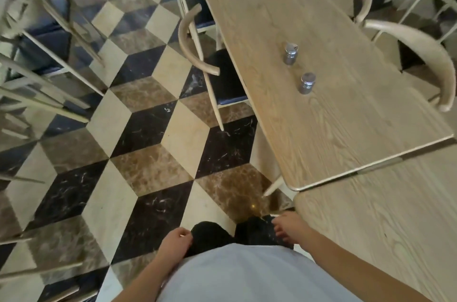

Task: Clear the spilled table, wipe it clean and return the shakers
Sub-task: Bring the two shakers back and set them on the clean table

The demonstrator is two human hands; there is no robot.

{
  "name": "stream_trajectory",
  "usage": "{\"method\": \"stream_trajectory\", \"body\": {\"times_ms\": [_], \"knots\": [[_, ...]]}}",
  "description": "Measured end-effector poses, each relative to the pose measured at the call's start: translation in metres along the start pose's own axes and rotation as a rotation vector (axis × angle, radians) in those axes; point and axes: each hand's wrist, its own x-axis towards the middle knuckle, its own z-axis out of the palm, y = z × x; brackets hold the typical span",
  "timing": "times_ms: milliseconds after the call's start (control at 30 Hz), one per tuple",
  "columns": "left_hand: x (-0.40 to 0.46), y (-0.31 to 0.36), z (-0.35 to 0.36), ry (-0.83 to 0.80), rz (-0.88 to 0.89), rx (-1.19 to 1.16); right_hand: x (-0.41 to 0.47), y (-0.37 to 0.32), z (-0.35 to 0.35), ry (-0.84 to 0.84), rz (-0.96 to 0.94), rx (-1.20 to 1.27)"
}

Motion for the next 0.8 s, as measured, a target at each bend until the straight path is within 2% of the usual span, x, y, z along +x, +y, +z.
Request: {"method": "stream_trajectory", "body": {"times_ms": [133,333,500,600,733,800], "knots": [[0.026,0.055,-0.023,-0.012,0.018,-0.014,0.013,-0.035,-0.006,0.014,0.072,0.111],[0.09,0.135,-0.063,-0.112,0.073,0.142,0.032,-0.093,-0.01,-0.005,0.16,0.186],[0.162,0.206,-0.122,-0.152,0.129,0.23,0.044,-0.156,-0.014,0.115,0.182,0.326],[0.194,0.249,-0.161,-0.19,0.129,0.31,0.041,-0.194,-0.01,0.181,0.115,0.32],[0.232,0.306,-0.196,-0.232,0.181,0.4,0.035,-0.235,-0.008,0.276,-0.011,0.188],[0.242,0.328,-0.202,-0.266,0.181,0.419,0.031,-0.248,-0.011,0.305,-0.053,0.247]]}}
